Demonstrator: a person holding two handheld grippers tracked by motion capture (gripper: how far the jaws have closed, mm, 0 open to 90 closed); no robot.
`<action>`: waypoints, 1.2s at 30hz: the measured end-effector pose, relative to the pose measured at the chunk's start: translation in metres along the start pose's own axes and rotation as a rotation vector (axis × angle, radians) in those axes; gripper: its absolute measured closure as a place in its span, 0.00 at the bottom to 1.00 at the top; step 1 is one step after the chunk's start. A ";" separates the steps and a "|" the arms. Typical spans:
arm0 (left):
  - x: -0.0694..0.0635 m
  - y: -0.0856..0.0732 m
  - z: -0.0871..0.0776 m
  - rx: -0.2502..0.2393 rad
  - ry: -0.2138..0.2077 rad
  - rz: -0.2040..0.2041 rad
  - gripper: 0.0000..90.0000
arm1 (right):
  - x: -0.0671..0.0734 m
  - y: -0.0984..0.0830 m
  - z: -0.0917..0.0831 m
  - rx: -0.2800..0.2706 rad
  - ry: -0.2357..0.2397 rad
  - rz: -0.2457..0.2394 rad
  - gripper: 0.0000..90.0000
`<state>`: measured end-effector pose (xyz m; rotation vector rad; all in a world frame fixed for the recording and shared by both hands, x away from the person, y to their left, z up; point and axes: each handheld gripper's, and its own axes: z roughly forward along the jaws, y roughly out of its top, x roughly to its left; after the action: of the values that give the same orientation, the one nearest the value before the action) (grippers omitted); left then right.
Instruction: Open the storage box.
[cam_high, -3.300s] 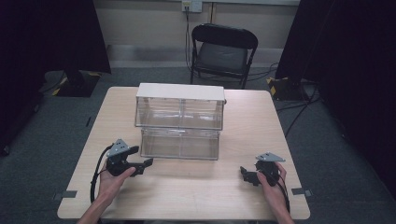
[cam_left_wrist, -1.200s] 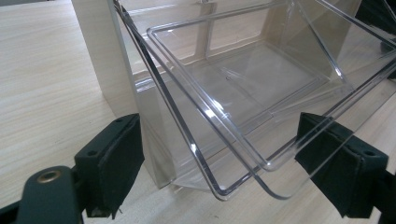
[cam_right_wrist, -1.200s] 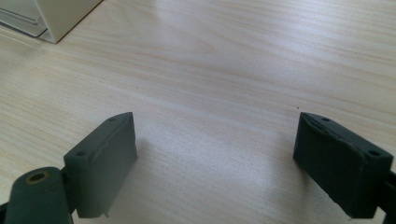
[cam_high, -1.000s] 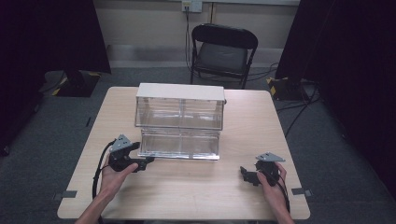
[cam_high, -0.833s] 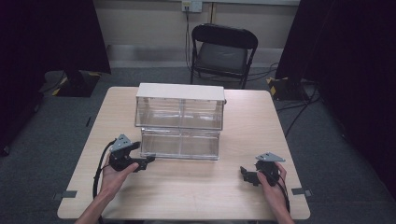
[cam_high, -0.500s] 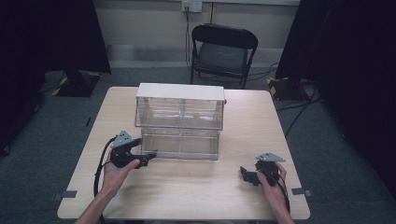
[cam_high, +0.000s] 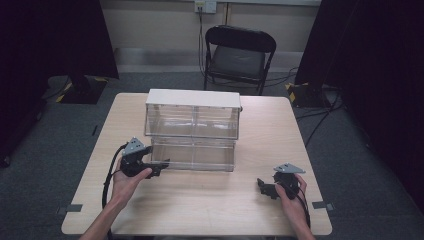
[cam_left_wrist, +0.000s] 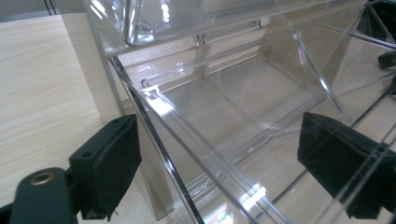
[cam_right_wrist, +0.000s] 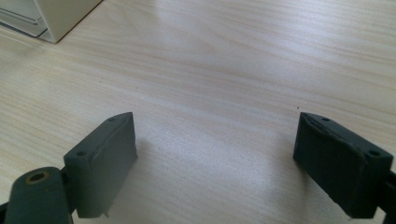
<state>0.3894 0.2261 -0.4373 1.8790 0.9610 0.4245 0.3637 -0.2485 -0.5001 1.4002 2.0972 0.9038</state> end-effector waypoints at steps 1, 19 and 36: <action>0.000 0.001 0.000 -0.003 -0.004 0.000 0.14 | 0.000 0.000 0.000 0.000 0.000 0.000 0.14; 0.000 0.006 0.000 -0.038 0.004 -0.010 0.11 | 0.000 0.000 0.000 0.000 0.000 0.000 0.14; 0.001 0.006 -0.001 -0.040 -0.006 -0.029 0.13 | 0.000 0.000 0.000 0.000 0.000 0.000 0.14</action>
<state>0.3920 0.2264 -0.4314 1.8271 0.9683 0.4177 0.3637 -0.2485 -0.5001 1.4000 2.0973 0.9041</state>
